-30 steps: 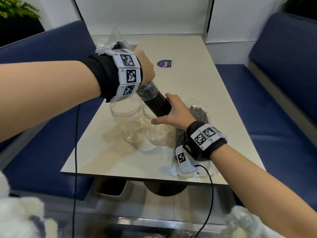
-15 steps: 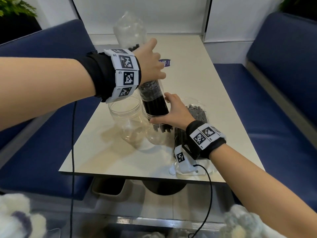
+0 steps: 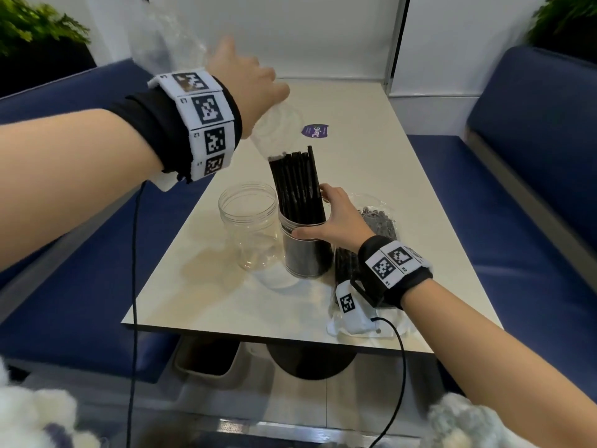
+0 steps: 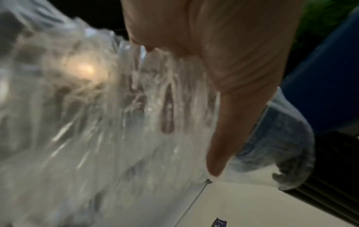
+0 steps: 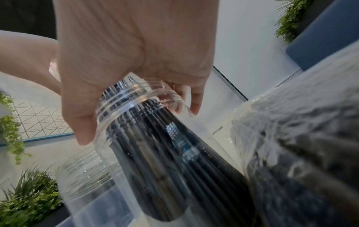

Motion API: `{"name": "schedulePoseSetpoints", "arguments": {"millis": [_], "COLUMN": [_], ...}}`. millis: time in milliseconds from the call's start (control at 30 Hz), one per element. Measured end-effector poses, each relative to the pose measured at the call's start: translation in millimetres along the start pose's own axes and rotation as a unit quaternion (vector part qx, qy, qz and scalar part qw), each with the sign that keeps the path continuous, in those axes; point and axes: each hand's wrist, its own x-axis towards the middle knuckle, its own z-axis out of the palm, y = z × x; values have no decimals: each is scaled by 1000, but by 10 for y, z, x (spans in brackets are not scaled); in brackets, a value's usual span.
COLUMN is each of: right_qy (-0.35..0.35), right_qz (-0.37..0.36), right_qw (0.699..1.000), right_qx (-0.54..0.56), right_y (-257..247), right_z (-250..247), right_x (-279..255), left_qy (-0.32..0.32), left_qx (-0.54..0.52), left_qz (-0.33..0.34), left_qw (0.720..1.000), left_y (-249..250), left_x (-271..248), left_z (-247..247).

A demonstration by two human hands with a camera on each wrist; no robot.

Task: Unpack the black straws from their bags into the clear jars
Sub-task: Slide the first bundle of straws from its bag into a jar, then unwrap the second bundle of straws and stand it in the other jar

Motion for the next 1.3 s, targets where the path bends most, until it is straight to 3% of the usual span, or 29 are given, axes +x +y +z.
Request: {"name": "schedulePoseSetpoints", "arguments": {"millis": [100,233,300,367,467,533,600,700,767,867,967,1033,1100,1133,1200,1267,1300], "right_qy": [7,1,-9,25,114,94,60,63,106,189,257,302,308,274,138,22,1], "right_qz": [0,9,30,50,-8,-65,-114,-154,-147,-124,-107,-63,53,140,317,384,385], "right_qw": [1000,1000,999,998,989,977,968,970,969,959,946,937,941,945,938,923,922], "right_qx": [8,-9,-35,-30,94,179,217,178,168,172,165,162,132,106,35,-21,-28], "right_y": [-23,-62,-97,-148,-335,-507,-626,-714,-677,-609,-515,-338,-33,170,555,812,866], "right_z": [15,15,-7,-63,-174,-247,-315,-455,-586,-835,-1072,-1149,-1127,-1071,-901,-698,-622], "right_x": [-1,-10,-34,-103,-331,-473,-542,-548,-536,-499,-448,-387,-308,-290,-322,-365,-373], "left_qy": [-9,-1,4,16,32,25,10,-13,-38,-75,-79,-85,-71,-58,-32,-15,-8], "left_qx": [-141,-309,-415,-531,-661,-720,-754,-773,-794,-836,-881,-905,-909,-908,-902,-893,-890], "left_qz": [-59,-116,-118,-114,-96,-76,-55,-46,-29,18,-15,-56,-91,-102,-112,-116,-117], "left_qw": [988,944,902,839,743,690,655,632,607,544,466,412,400,401,415,435,441], "left_y": [-116,-154,-134,-87,95,295,514,786,934,1200,1474,1615,1726,1773,1863,1931,1958], "left_x": [-130,-417,-590,-773,-981,-1036,-1034,-990,-1014,-1111,-1184,-1227,-1247,-1254,-1243,-1212,-1193], "left_z": [65,44,24,6,14,38,71,169,203,289,446,502,542,555,599,627,630]}}
